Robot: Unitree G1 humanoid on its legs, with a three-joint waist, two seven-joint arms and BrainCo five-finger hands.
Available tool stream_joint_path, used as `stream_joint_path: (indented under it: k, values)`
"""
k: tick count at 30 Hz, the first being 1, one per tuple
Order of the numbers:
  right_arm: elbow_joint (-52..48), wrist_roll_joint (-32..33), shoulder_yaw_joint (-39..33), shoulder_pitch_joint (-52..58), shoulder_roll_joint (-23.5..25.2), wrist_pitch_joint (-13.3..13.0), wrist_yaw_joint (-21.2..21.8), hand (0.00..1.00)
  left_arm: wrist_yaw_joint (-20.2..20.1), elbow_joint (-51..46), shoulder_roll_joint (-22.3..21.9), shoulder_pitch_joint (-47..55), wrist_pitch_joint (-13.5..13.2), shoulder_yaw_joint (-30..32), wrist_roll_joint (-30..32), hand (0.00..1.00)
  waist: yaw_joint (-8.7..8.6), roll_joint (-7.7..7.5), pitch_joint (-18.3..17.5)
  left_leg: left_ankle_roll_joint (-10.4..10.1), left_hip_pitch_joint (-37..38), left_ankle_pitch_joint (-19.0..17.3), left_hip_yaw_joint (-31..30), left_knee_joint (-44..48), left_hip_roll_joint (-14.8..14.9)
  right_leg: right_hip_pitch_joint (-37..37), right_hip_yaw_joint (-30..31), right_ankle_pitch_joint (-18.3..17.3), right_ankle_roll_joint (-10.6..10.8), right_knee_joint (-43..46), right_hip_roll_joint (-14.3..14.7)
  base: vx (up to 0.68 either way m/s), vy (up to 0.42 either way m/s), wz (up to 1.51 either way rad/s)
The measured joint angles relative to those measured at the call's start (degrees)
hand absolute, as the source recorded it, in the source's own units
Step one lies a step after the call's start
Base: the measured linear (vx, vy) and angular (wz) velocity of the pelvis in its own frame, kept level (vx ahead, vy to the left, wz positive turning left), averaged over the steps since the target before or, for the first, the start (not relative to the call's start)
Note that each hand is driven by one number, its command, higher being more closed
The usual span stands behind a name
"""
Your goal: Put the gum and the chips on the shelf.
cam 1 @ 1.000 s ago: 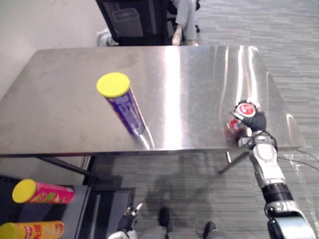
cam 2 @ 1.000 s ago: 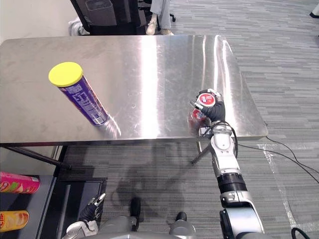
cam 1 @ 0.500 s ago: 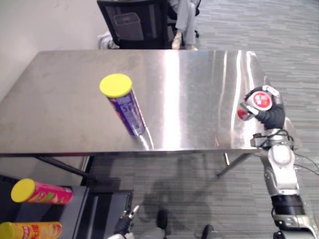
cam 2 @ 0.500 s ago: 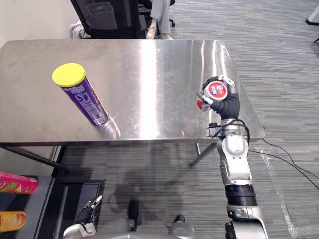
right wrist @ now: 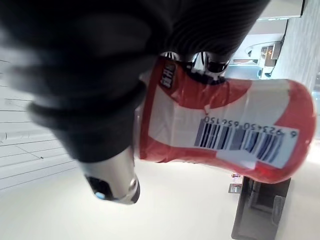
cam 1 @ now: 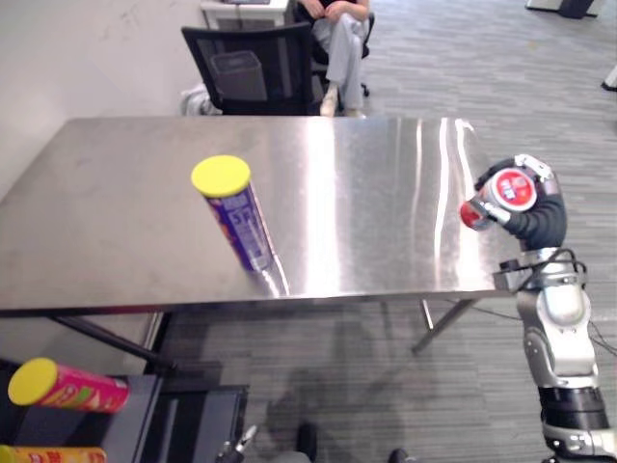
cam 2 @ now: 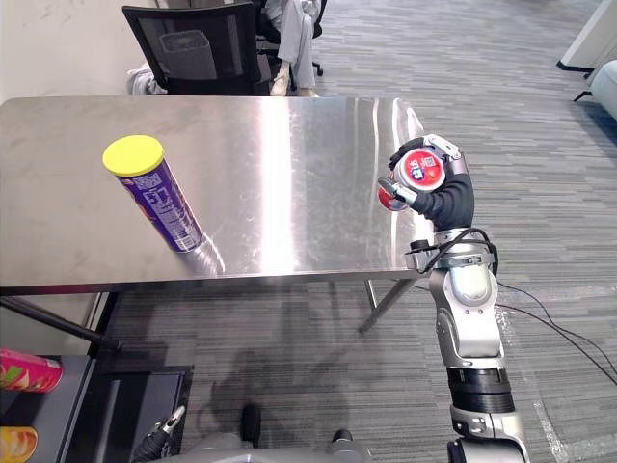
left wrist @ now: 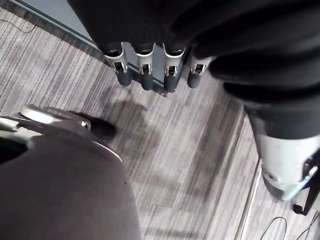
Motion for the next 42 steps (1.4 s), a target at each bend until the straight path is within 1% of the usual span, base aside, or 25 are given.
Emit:
stream_joint_path:
  k: [4, 8, 11, 13, 15, 18, 19, 20, 21, 22, 23, 25, 26, 27, 28, 29, 30, 31, 32, 33, 34, 37, 39, 40, 42]
  values:
    - [-0.1, 0.0, -0.4, 0.5, 0.0, 0.0, -0.6, 1.00, 0.1, 0.1, 0.1, 0.2, 0.8, 0.0, -0.1, 0.00, -0.03, -0.01, -0.9, -0.2, 0.2, 0.1, -0.2, 0.0, 0.2, -0.1, 0.0, -0.2, -0.4, 0.9, 0.0, 0.00, 0.000, 0.00]
    - [-1.1, 0.0, -0.5, 3.0, 0.0, 0.0, -1.1, 1.00, -0.1, 0.4, 0.3, 0.2, 1.2, 0.1, -0.7, 0.00, 0.03, -0.30, -0.7, -0.5, 0.3, -0.2, -1.1, 1.1, 0.1, -1.5, -0.1, -2.8, -2.5, 6.4, -0.6, -0.04, 0.013, 0.13]
    - [-2.0, 0.0, 0.0, 3.7, 0.1, -0.1, -1.4, 1.00, -1.0, 0.7, 0.3, 0.1, 3.0, 0.5, -4.3, 0.00, 0.44, -0.69, 0.6, -0.2, -3.1, -4.1, -2.5, 10.7, -0.1, -1.7, -0.6, -5.2, -3.1, 11.4, -1.6, -0.08, 0.006, 0.25]
    - [-2.2, 0.0, 0.8, 3.5, 0.2, -0.4, -1.3, 1.00, -1.5, 0.5, 0.0, -0.1, 3.4, 1.4, -7.1, 0.00, 1.00, -0.52, 1.8, -0.4, -5.0, -6.1, -3.7, 15.8, 0.0, -0.9, -1.2, -6.7, -2.6, 12.8, -1.6, -0.13, -0.024, 0.33]
    - [-2.3, 0.3, 2.7, 3.2, 0.4, -0.5, -1.0, 1.00, -1.9, 0.4, -1.1, 0.0, 3.6, 2.2, -9.3, 0.00, 1.25, 0.26, 2.5, -0.8, -6.6, -6.3, -5.5, 17.3, 0.3, -0.7, -2.5, -7.3, -3.0, 13.0, -0.9, -0.17, -0.053, 0.44]
    - [-2.0, 0.7, 5.4, -0.9, 0.6, -0.7, -0.6, 1.00, -3.6, -0.7, -2.3, 0.2, 3.4, 2.7, -10.0, 0.00, 2.26, 2.54, 4.1, -1.5, -10.2, -4.8, -8.7, 17.9, 1.2, -2.4, -5.6, -7.5, -3.0, 13.3, 0.5, -0.18, -0.078, 0.53]
    - [-1.0, 0.6, 6.2, -3.5, 0.6, -1.5, -0.9, 1.00, -3.7, -1.1, -2.7, 0.2, 2.7, 2.7, -10.4, 0.00, 3.20, 3.45, 5.5, -1.5, -11.4, -4.6, -8.5, 18.2, 2.1, -3.4, -6.3, -7.7, -3.0, 14.2, 1.1, -0.23, -0.106, 0.38]
    - [0.1, 0.6, 6.9, -5.8, 0.6, -2.4, -1.0, 1.00, -3.7, -1.1, -3.5, 0.5, 2.6, 2.8, -12.6, 0.00, 4.34, 5.07, 7.1, -1.1, -12.4, -5.0, -7.1, 17.8, 3.0, -4.0, -7.1, -7.6, -3.7, 14.8, 1.8, -0.22, -0.126, 0.46]
    - [0.4, 0.5, 6.9, -6.5, 0.5, -2.7, -0.9, 1.00, -3.7, -0.8, -4.0, 0.6, 2.6, 3.0, -14.1, 0.00, 4.35, 5.71, 7.5, -0.6, -13.2, -5.2, -5.8, 17.9, 3.9, -3.8, -8.0, -7.2, -4.7, 14.3, 2.5, -0.17, -0.130, 0.70]
    - [0.7, 0.5, 6.6, -7.0, 0.3, -3.1, -1.0, 1.00, -3.8, -0.1, -4.4, 0.4, 2.6, 3.3, -15.9, 0.00, 4.22, 6.50, 7.9, 1.1, -14.1, -6.4, -2.6, 17.6, 5.4, -3.5, -9.7, -6.5, -5.6, 12.6, 2.9, -0.16, -0.038, 1.22]
    - [1.7, 0.1, 5.8, -7.7, 0.0, -3.6, -1.3, 1.00, -4.0, 0.9, -4.7, 0.1, 3.3, 3.9, -16.9, 0.00, 3.79, 6.41, 9.0, 4.6, -17.2, -7.3, 7.6, 26.4, 9.0, -4.1, -14.4, -6.3, -6.3, 13.8, 0.5, -0.15, -0.008, 1.28]
    - [2.6, -0.1, 4.8, -7.4, -0.1, -3.6, -1.9, 1.00, -4.3, 1.6, -4.9, 1.1, 3.9, 4.4, -16.8, 0.00, 3.90, 8.39, 8.7, 7.8, -17.0, -7.6, 17.4, 36.3, 13.4, -4.8, -18.7, -8.8, -6.4, 20.2, -1.0, -0.12, -0.042, 1.48]
    - [2.3, -0.6, 3.2, -6.6, -2.3, -4.5, -2.3, 1.00, -4.5, 0.0, -5.0, 1.5, 3.4, 3.0, -15.5, 0.00, 2.64, 7.99, 8.7, 6.8, -18.7, -3.2, 19.3, 31.7, 10.5, -7.4, -19.4, -13.1, -7.6, 24.4, -2.4, -0.15, -0.121, 2.07]
    - [2.3, -0.7, 1.9, -6.1, -3.4, -4.5, -2.2, 1.00, -4.8, 0.2, -4.9, 0.8, 3.1, 3.3, -15.0, 0.00, 1.42, 7.05, 8.5, 5.8, -17.7, 0.1, 17.8, 25.1, 7.1, -8.1, -19.4, -13.2, -8.3, 23.3, -3.6, -0.17, -0.109, 2.59]
    - [2.3, -0.6, -0.3, -5.5, -4.6, -4.5, -2.2, 1.00, -4.9, 1.0, -4.9, -0.5, 3.3, 3.9, -14.1, 0.00, 0.64, 6.80, 8.4, 7.8, -16.2, 0.2, 19.8, 21.9, 5.1, -7.7, -24.4, -13.0, -8.3, 23.0, -6.0, -0.13, -0.047, 1.99]
    - [2.3, -0.6, -1.6, -5.3, -3.9, -4.4, -2.5, 1.00, -5.2, 2.8, -4.6, -0.9, 3.8, 4.6, -14.0, 0.00, 1.48, 5.80, 8.6, 10.0, -15.3, -7.6, 26.2, 32.0, 7.8, -7.7, -27.0, -13.0, -8.3, 24.4, -8.1, -0.16, -0.065, 1.88]
    - [1.5, -0.5, -1.6, -4.7, -3.6, -4.4, -2.7, 1.00, -5.3, 4.0, -4.8, -0.3, 3.8, 5.3, -13.7, 0.00, 1.15, 4.66, 9.0, 7.7, -12.9, -10.7, 29.1, 37.0, 10.7, -7.6, -29.4, -13.2, -8.5, 25.3, -9.8, -0.19, -0.079, 1.24]
    - [0.9, -0.4, -1.7, -4.2, -3.7, -4.4, -2.9, 1.00, -5.4, 4.7, -4.9, -0.1, 3.8, 5.6, -13.7, 0.00, 0.95, 4.80, 8.9, 6.5, -11.6, -11.4, 29.9, 38.3, 12.1, -7.6, -30.4, -13.2, -8.5, 25.6, -10.5, -0.21, -0.061, 1.10]
    - [-0.5, -0.4, -2.0, -2.9, -3.8, -4.5, -3.1, 1.00, -5.8, 6.1, -5.0, 0.3, 3.8, 5.7, -13.7, 0.00, 0.82, 5.40, 8.5, 5.7, -8.9, -11.9, 31.0, 39.2, 13.9, -7.5, -32.3, -13.4, -8.6, 26.1, -11.8, -0.20, 0.042, 0.97]
    - [-1.9, -0.4, -2.6, -1.3, -3.9, -4.6, -3.3, 1.00, -6.2, 7.6, -5.0, 0.3, 3.7, 5.9, -13.7, 0.00, 0.55, 5.03, 8.5, 5.5, -7.1, -11.7, 31.1, 38.3, 14.8, -7.6, -34.3, -13.4, -8.5, 27.2, -13.4, -0.18, 0.082, 0.95]
    - [-2.4, -0.4, -2.8, -0.7, -3.8, -4.6, -3.4, 1.00, -6.3, 8.3, -5.0, 0.3, 3.6, 6.0, -13.6, 0.00, 0.28, 5.41, 8.2, 5.3, -6.7, -11.8, 31.0, 36.9, 14.9, -7.7, -35.3, -13.4, -8.5, 27.7, -14.3, -0.15, 0.138, 0.96]
    - [-2.7, -0.4, -3.1, 0.8, -3.7, -4.5, -4.8, 1.00, -7.0, 9.8, -4.5, 0.5, 2.8, 5.9, -12.7, 0.00, -1.30, 5.00, 6.3, 4.4, -7.2, -11.8, 32.2, 28.3, 10.8, -8.3, -40.4, -12.0, -7.2, 28.3, -17.0, -0.10, 0.121, 0.97]
    - [-2.7, -0.4, -3.8, 0.8, -3.7, -4.4, -5.6, 1.00, -7.1, 10.6, -4.1, 0.4, 2.1, 5.3, -11.3, 0.00, -1.29, 4.96, 5.3, 2.1, -7.2, -12.8, 32.3, 23.2, 9.6, -8.5, -43.5, -10.4, -6.9, 28.1, -17.0, -0.04, 0.106, 0.61]
    - [-2.7, -0.5, -4.4, 0.8, -3.5, -4.2, -6.1, 1.00, -7.0, 10.7, -3.6, 0.4, 1.9, 4.8, -11.2, 0.00, -1.27, 4.41, 5.1, 0.8, -7.2, -12.8, 32.1, 20.7, 8.7, -8.5, -44.7, -9.8, -6.8, 28.3, -17.3, -0.03, 0.165, 0.51]
    - [-2.7, -0.5, -4.5, 0.8, -3.3, -3.9, -6.8, 1.00, -5.9, 10.6, -2.9, 0.5, 1.8, 4.3, -11.1, 0.00, -0.92, 3.28, 4.7, 0.8, -7.1, -11.7, 31.5, 18.4, 6.9, -8.2, -45.7, -8.3, -7.1, 28.2, -18.4, -0.04, 0.179, 0.41]
